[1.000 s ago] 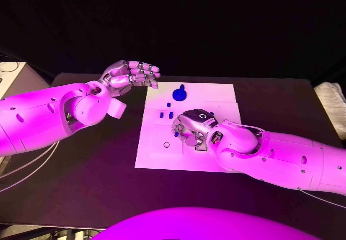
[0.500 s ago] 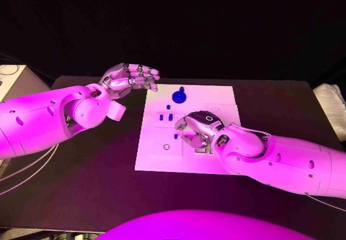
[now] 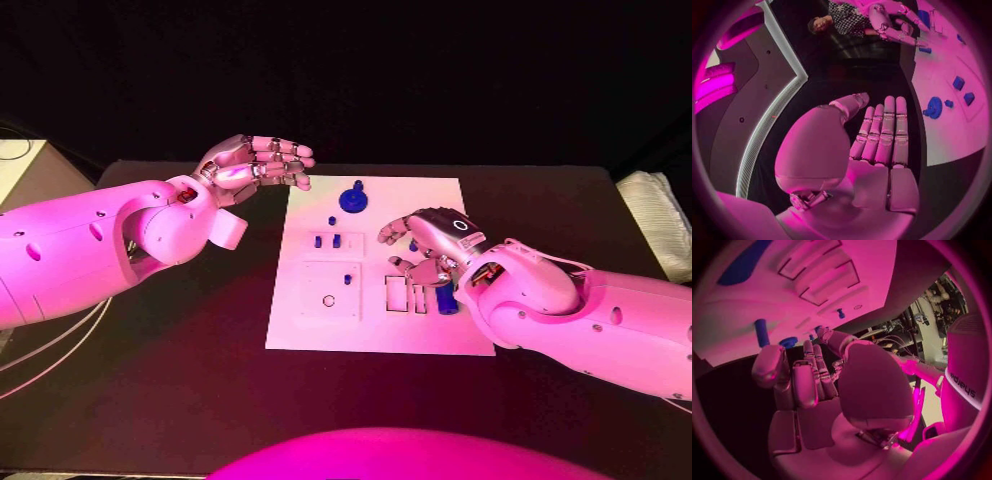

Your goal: Assemble the parts on the task board

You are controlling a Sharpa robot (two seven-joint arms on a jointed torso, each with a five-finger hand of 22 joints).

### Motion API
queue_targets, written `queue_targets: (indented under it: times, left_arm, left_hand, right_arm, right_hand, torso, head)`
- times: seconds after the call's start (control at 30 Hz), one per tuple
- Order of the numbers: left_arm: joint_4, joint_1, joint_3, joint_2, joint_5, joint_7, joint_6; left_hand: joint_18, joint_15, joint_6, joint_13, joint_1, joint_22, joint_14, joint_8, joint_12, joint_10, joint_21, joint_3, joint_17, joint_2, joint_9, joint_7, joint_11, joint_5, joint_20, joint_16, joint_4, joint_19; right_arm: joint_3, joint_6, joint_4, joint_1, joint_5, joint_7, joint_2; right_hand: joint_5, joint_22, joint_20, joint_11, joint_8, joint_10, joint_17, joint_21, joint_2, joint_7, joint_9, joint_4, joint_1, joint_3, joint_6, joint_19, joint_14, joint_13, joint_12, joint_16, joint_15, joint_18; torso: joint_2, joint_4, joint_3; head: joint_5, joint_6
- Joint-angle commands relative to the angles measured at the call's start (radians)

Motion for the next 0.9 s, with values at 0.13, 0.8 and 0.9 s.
queue_targets:
  times: [0.13,0.8,0.9]
  left_arm:
    - [0.002,0.000,0.001,0.001,0.002,0.007,0.020]
    - [-0.001,0.000,0.001,0.009,0.003,0.001,0.025]
    - [-0.002,0.000,0.001,0.007,0.003,-0.003,0.029]
  left_hand:
    - [0.003,0.003,-0.005,0.001,0.003,0.002,-0.002,-0.003,-0.005,-0.007,0.007,-0.002,0.002,0.005,-0.001,0.019,-0.001,0.002,-0.001,-0.003,-0.006,-0.005]
    - [0.004,0.002,-0.003,0.003,0.002,0.006,0.003,-0.001,-0.001,-0.010,0.013,-0.006,0.005,0.007,-0.001,0.019,-0.002,0.001,-0.001,-0.002,-0.008,0.000]
    - [0.004,0.002,-0.003,0.003,0.001,0.007,0.002,-0.001,-0.001,-0.010,0.013,-0.006,0.005,0.007,0.000,0.019,-0.002,0.001,-0.001,-0.003,-0.008,-0.001]
  right_arm:
    - [0.011,0.017,-0.007,0.047,0.062,0.041,-0.049]
    - [0.009,0.257,-0.130,0.083,0.041,0.029,-0.016]
    - [0.008,0.284,-0.132,0.082,0.034,0.022,-0.011]
  right_hand:
    - [0.020,0.012,-0.001,-0.002,-0.010,0.004,0.001,0.027,-0.016,-0.004,-0.005,0.015,-0.015,-0.031,0.002,0.017,0.021,-0.008,0.015,0.004,0.002,-0.005]
    - [0.014,-0.025,0.003,0.005,-0.060,-0.096,0.008,-0.040,0.048,-0.030,-0.039,0.130,0.146,-0.391,-0.002,0.027,0.023,-0.033,0.078,0.019,0.007,0.003]
    - [0.012,-0.025,0.001,0.002,-0.057,-0.084,0.006,-0.040,0.050,-0.026,-0.039,0.143,0.148,-0.393,0.012,0.029,0.023,-0.033,0.088,0.018,0.004,0.002]
  torso:
    - [-0.001,0.0008,-0.0009]
    - [0.004,0.0044,0.0011]
    - [0.002,0.0051,-0.0005]
  head:
    - [-0.018,0.017]
    - [-0.031,0.030]
    - [-0.033,0.026]
